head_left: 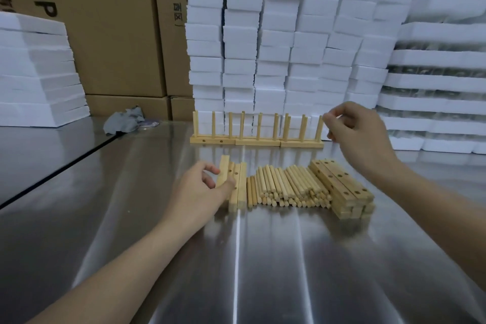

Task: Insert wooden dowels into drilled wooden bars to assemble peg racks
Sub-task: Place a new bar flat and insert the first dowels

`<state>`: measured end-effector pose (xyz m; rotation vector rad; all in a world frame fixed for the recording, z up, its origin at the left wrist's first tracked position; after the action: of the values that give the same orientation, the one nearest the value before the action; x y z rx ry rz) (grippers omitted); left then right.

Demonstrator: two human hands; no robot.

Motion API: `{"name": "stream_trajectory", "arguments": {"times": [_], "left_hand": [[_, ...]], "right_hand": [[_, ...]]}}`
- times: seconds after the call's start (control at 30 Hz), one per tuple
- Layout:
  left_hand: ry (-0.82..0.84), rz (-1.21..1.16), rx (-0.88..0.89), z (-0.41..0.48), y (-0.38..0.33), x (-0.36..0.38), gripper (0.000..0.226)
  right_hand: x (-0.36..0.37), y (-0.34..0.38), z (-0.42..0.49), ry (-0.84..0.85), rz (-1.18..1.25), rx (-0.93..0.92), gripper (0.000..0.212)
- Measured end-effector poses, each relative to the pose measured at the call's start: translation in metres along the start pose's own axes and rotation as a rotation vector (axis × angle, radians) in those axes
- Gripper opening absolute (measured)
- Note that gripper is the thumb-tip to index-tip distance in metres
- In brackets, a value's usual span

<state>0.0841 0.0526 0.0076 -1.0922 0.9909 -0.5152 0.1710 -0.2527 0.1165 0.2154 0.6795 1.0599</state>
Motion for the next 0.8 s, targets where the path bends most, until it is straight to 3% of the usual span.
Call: {"name": "stream_trajectory", "arguments": {"times": [0.1,0.2,0.27,0.37,0.47,0.7,0.8], "left_hand": [[-0.005,0.091,0.013,-0.004,-0.004,0.000,0.031],[-0.007,0.138,0.015,-0.004,-0.005,0.002,0.032],[-0.033,0.141,0.023,-0.004,-0.007,0.000,0.027],[-0.083,0.109,0.037,-0.006,-0.009,-0.005,0.011],[-0.124,0.068,0.034,-0.006,-0.010,-0.009,0.007],[-0.087,-0.144,0.034,-0.008,-0.015,-0.021,0.029],[-0.003,-0.266,-0.019,-0.015,-0.019,-0.021,0.036]], "right_hand": [[0.009,0.063,-0.053,0.017,0.078,-0.087,0.015],[0.044,0.106,-0.112,0.300,-0.001,-0.198,0.012],[0.065,0.128,-0.139,0.500,-0.178,-0.406,0.016],[0.080,0.139,-0.152,0.637,-0.237,-0.579,0.021],[0.079,0.129,-0.147,0.635,-0.176,-0.541,0.023],[0.059,0.089,-0.124,0.465,-0.104,-0.315,0.016],[0.046,0.079,-0.113,0.314,-0.125,-0.266,0.042]]}}
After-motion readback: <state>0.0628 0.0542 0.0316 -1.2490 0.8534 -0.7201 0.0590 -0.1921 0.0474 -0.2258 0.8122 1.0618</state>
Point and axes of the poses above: each hand's wrist, its own z-axis towards the middle knuckle, its own x-axis out of the palm, y = z × x, the point moved 7 cm from there along z, towards the middle knuckle, and after that the axes turned 14 degrees about -x, right-handed, at the moved point
